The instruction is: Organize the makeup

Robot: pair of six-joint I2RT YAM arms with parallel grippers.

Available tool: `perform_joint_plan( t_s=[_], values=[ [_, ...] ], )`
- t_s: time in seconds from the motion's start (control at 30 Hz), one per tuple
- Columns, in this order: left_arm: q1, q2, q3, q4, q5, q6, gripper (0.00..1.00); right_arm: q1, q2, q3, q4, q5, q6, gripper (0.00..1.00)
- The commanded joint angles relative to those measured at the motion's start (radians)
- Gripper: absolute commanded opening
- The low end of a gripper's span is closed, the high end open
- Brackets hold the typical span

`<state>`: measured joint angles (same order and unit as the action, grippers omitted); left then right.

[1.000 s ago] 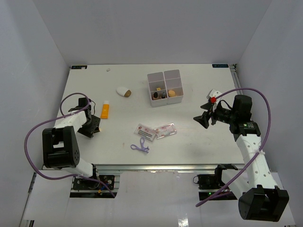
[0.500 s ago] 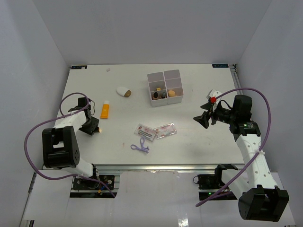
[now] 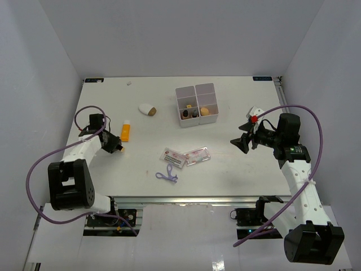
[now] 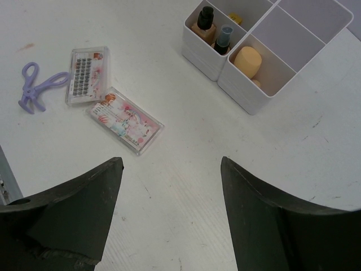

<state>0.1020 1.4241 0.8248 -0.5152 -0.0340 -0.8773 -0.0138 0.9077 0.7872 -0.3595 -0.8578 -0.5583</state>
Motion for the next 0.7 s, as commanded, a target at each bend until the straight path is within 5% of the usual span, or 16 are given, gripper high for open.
perform_joint_plan(
  t_s=[0.0, 0.37, 0.67],
  values=[
    [-0.073, -0.122, -0.011, 0.179, 0.310, 0.164, 0.00, -0.006, 0.008, -0.009, 0.005, -0.055, 0.006, 0.77],
    [-0.548, -0.207, -0.082, 0.728, 0.669, 0.381, 0.00, 0.022, 0.146, 0.072, -0.162, -0.357, -0.128, 0.79],
    [-0.810, -0.070, -0.059, 0.909, 0.531, 0.564, 0.00, 0.135, 0.288, 0.223, -0.086, -0.263, 0.300, 0.79]
  ],
)
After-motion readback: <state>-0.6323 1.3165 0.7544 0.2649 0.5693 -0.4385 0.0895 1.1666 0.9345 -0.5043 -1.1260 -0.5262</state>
